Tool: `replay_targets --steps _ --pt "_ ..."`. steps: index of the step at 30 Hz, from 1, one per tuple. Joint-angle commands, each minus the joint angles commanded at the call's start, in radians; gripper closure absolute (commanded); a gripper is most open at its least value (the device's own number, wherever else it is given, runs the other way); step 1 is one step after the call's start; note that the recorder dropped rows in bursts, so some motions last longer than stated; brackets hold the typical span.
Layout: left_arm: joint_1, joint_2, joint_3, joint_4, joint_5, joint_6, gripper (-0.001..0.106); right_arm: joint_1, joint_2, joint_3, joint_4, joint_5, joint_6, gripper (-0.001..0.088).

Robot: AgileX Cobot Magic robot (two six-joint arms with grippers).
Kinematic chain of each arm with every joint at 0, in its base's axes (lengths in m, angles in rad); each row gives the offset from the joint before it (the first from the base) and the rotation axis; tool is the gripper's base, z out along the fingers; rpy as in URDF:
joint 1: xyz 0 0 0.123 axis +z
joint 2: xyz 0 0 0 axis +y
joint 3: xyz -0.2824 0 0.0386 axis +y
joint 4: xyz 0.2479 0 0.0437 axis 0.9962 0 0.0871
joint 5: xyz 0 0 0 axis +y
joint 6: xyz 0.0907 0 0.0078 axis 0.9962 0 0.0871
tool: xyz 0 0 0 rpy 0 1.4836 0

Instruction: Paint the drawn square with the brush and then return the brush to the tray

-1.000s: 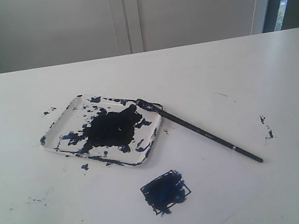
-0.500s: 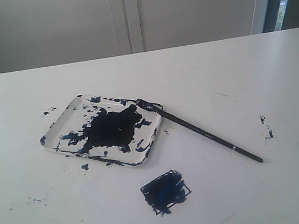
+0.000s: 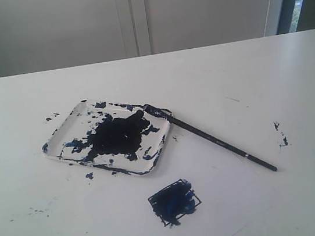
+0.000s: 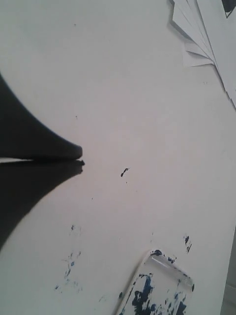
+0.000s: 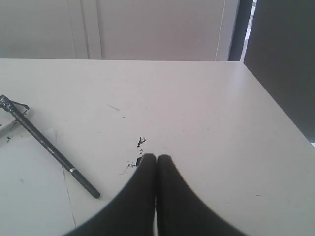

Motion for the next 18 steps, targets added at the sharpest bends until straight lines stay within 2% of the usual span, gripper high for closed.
replay_targets --steps 8,13,18 --pt "0.0 0.0 0.0 0.007 -0.007 0.053 0.105 0.0 0.0 0.0 0.0 0.002 0.0 0.0868" --pt "0.0 0.0 0.0 0.007 -0.007 0.158 0.105 0.0 0.0 0.0 0.0 0.002 0.0 0.0868" --pt "0.0 0.0 0.0 -0.003 -0.007 0.164 0.105 0.0 0.0 0.0 0.0 0.0 0.0 0.0868"
